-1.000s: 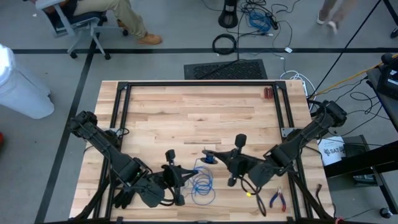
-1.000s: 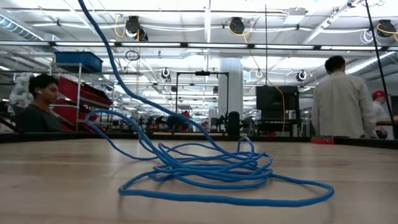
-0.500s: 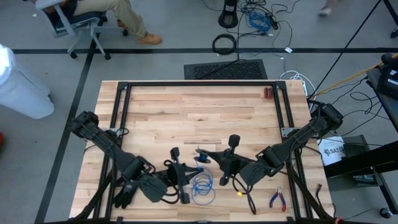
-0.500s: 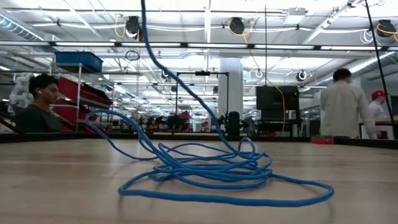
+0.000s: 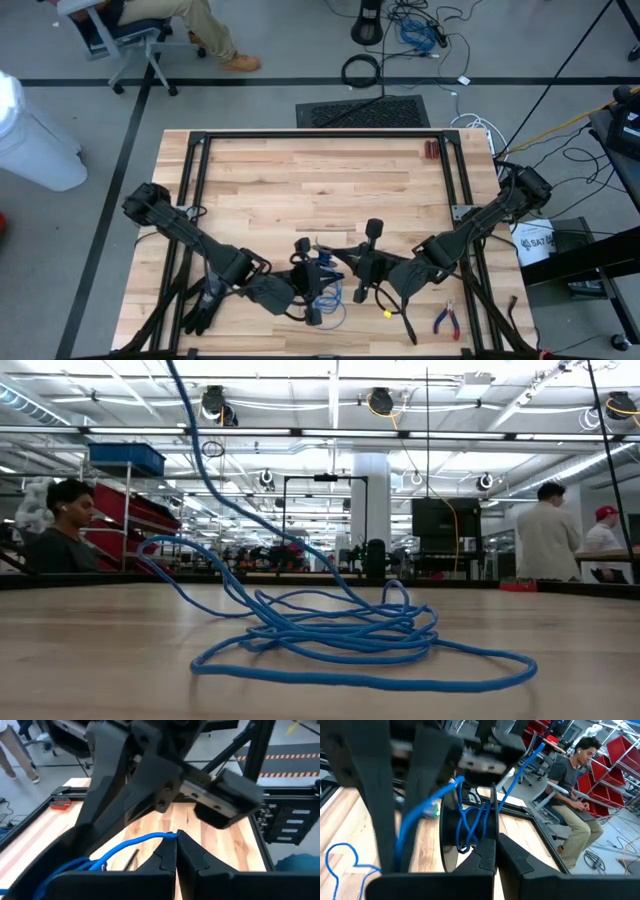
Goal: Coil cords
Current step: Coil the blue wire onto the spool
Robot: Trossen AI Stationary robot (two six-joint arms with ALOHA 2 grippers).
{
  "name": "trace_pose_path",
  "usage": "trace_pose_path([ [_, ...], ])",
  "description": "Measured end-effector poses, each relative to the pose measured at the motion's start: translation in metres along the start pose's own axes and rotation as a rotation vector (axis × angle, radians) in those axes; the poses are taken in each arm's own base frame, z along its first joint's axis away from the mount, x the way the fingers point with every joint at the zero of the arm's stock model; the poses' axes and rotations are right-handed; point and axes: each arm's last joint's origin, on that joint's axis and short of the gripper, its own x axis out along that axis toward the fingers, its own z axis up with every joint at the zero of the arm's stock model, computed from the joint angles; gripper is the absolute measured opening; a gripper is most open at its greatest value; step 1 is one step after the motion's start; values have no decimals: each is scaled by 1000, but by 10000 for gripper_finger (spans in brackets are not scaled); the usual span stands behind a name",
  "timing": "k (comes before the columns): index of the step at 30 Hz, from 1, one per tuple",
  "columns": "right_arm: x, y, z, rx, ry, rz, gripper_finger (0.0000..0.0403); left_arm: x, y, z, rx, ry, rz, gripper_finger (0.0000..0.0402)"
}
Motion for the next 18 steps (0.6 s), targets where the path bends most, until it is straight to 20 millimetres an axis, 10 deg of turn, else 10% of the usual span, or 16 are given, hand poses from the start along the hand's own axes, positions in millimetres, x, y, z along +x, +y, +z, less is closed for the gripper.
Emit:
trace_pose_path([
  [18,0,-1,4,62,-25,-9,0,6,3,-3,-37,12,18,4],
])
